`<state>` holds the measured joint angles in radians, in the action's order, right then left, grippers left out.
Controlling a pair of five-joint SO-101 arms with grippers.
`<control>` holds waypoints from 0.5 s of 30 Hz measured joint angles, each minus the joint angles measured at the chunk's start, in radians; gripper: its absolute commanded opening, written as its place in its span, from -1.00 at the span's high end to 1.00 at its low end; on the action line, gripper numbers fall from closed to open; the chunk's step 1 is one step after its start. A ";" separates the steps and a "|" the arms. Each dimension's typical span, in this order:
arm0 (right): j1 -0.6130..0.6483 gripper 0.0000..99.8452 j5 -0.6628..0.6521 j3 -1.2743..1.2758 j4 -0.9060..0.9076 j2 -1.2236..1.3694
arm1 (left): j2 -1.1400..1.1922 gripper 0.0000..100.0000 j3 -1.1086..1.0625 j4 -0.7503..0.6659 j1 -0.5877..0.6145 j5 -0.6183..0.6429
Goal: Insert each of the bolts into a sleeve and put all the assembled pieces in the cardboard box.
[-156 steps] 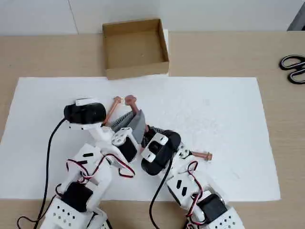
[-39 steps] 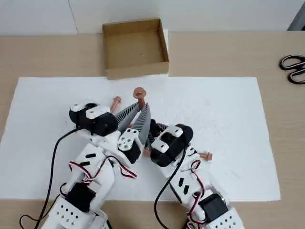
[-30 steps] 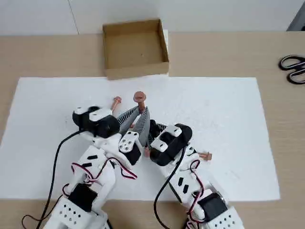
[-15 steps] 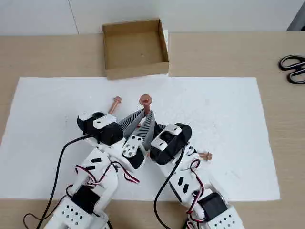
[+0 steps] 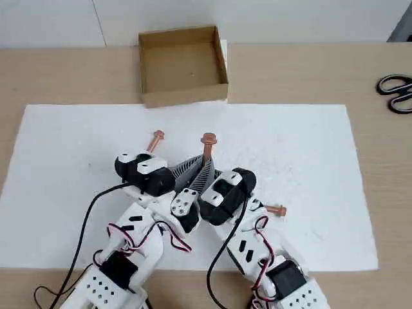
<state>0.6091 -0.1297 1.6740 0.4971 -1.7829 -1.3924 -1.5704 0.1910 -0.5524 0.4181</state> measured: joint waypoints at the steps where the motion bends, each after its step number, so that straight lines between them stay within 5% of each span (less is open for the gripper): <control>1: 0.000 0.99 0.000 0.000 0.000 0.000 | 0.000 0.99 0.002 0.015 0.011 0.000; 15: -0.003 0.99 0.000 -0.003 -0.005 -0.006 | 0.009 0.99 -0.017 0.132 0.095 -0.002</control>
<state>0.6061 -0.1297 1.6709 0.4925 -1.7891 -1.3832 -1.5873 0.3230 -0.4572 0.4166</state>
